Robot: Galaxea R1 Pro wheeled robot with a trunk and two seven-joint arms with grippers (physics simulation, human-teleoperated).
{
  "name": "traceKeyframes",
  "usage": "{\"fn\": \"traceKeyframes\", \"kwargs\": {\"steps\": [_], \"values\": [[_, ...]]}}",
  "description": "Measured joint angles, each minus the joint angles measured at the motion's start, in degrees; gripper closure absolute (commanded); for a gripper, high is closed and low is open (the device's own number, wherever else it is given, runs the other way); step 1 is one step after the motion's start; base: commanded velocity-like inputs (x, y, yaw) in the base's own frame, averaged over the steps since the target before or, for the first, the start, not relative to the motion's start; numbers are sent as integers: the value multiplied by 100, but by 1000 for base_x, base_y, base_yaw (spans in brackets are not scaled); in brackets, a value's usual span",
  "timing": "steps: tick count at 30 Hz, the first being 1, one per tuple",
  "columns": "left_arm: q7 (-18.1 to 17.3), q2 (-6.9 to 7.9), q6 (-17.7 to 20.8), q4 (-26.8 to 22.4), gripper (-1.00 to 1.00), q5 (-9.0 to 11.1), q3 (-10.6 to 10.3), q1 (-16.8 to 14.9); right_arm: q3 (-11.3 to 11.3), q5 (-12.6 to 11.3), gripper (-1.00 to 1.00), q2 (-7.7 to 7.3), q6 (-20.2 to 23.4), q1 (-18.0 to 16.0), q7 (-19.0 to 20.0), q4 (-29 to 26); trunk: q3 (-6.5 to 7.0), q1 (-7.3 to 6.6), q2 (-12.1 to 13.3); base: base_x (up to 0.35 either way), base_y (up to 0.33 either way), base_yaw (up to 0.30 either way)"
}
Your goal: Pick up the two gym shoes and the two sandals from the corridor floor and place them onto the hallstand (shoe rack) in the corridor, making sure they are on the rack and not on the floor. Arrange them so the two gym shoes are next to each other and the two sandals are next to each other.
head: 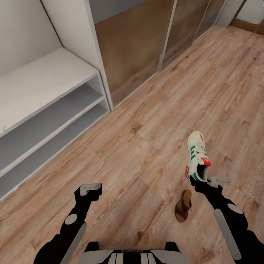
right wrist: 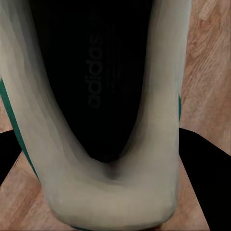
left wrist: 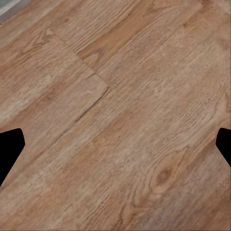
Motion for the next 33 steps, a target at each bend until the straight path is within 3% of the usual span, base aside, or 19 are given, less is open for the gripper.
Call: {"fn": "traceKeyframes", "kwargs": {"steps": [11,33], "values": [[9,0,-1,0,-100,0,6,0,6,-1,100,5,1,2,-14,3,0,-2,0,201,296,-45],[9,0,-2,1,-100,0,4,-1,11,0,100,5,1,5,-16,6,0,-2,0,285,227,-267]]}}
